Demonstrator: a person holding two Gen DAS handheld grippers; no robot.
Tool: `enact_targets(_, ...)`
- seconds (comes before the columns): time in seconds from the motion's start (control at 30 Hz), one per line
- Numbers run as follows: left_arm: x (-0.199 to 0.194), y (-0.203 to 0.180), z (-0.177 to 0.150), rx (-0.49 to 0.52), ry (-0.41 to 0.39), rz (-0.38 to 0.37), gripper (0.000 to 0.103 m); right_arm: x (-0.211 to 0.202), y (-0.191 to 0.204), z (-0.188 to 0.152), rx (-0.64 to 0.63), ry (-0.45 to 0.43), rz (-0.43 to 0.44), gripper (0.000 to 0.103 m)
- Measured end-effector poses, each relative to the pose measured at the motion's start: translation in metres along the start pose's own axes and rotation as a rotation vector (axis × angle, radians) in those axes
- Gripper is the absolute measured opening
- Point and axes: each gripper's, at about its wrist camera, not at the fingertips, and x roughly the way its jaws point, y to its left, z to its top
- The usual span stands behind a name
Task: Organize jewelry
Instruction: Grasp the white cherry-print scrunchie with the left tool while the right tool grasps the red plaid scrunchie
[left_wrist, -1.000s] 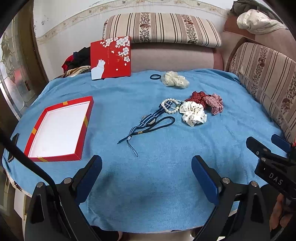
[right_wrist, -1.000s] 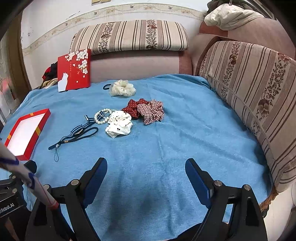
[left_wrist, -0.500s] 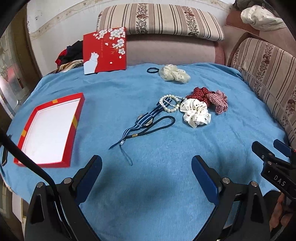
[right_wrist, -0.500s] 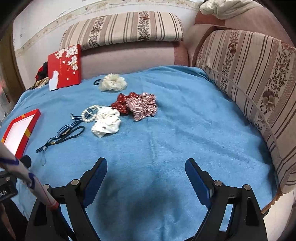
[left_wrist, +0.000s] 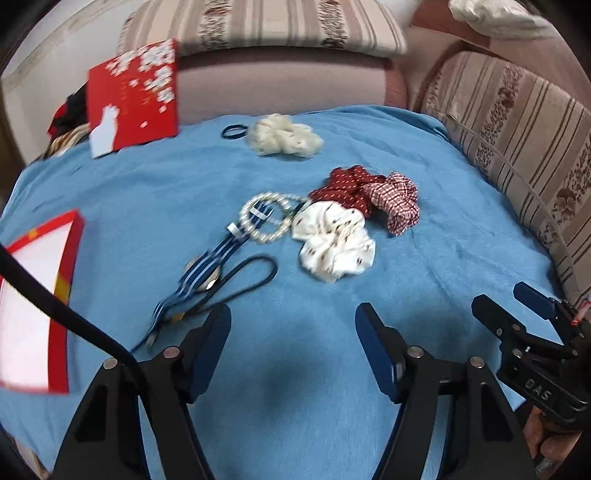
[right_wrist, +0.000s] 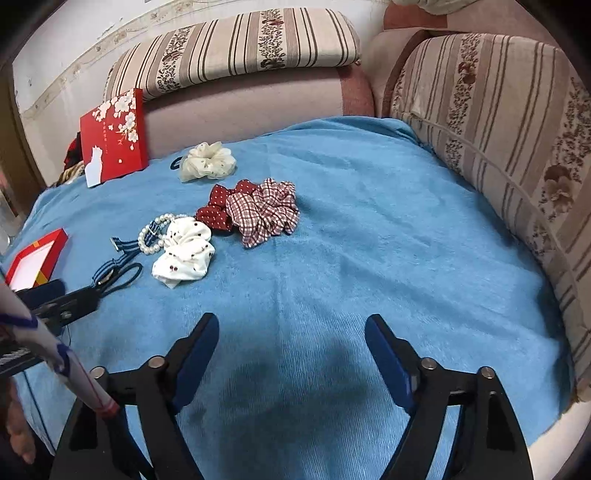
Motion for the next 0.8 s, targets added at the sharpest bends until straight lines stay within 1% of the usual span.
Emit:
enact_targets(0.03,0.007,-0.003,0.004,0.010,0.004,-0.005,0.069,0.004,-0.002,0.003,0.004,0.002,0.015,0.078)
enact_targets(0.1,0.023,-0.009,0.013,0.021,0.023,-0.041,0.069,0.013,-0.006,0.012,0.022,0.006,0.053,0.076)
enact_targets(0.33,0.068,-0.020,0.035,0.024,0.072,-0.093,0.069,0.050,-0.011,0.051,0.078,0.012,0.199,0.075)
enact_targets(0.47,0.087,-0.027,0.045,0.033,0.083,-0.099,0.069,0.074,-0.008,0.067,0.085,0.035,0.241,0.075)
enact_targets(0.67,0.106,-0.032,0.048,0.032,0.110,-0.118,0.069,0.113,-0.008,0.080,0.128,0.107,0.304,0.075)
enact_targets(0.7,0.110,-0.033,0.048,0.029,0.114,-0.124,0.065,0.119,-0.007,0.081,0.132,0.117,0.309,0.075)
enact_targets(0.73,0.112,-0.033,0.047,0.029,0.119,-0.127,0.058,0.123,-0.006,0.081,0.133,0.126,0.311,0.075)
enact_targets(0.77,0.114,-0.034,0.046,0.030,0.129,-0.125,0.038,0.128,-0.006,0.081,0.136,0.136,0.310,0.072)
enact_targets(0.8,0.117,-0.035,0.046,0.027,0.140,-0.117,0.023,0.131,-0.005,0.080,0.138,0.142,0.312,0.058)
